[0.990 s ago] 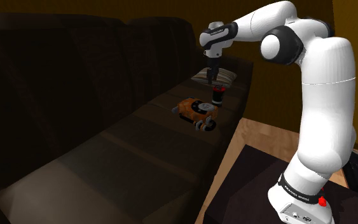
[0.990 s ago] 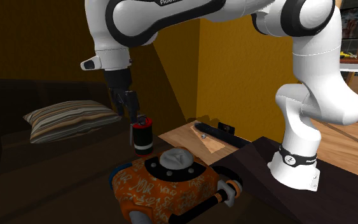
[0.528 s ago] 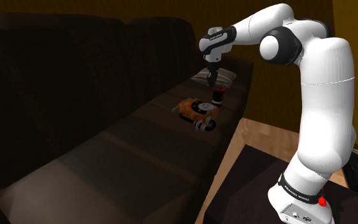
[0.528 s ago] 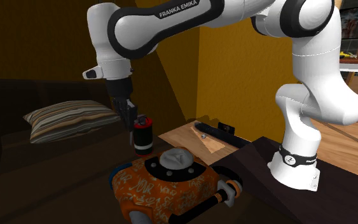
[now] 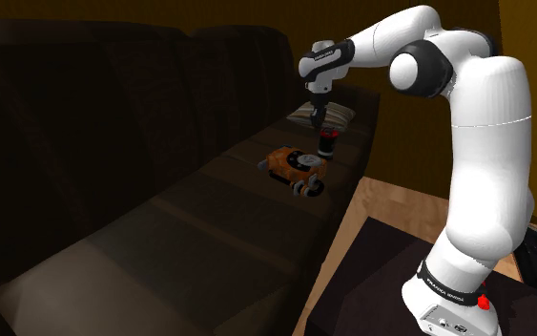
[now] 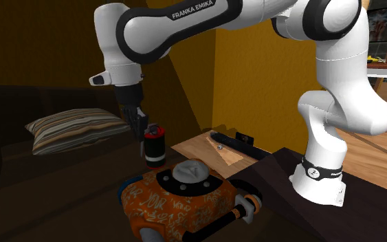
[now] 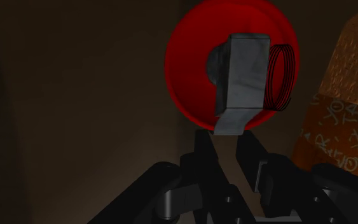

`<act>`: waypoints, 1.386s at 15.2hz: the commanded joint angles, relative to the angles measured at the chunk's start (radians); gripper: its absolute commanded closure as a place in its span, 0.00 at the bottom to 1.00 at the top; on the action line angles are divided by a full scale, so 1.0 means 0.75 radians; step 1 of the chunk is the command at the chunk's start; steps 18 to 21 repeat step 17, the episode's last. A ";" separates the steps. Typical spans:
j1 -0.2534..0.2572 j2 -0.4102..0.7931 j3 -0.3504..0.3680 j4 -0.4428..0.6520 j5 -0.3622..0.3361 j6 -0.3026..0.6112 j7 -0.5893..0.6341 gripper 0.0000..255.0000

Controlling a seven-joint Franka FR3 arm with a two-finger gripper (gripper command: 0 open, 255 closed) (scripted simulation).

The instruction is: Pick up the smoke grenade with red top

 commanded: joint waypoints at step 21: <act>-0.014 -0.018 -0.008 0.247 -0.010 -0.265 0.005 1.00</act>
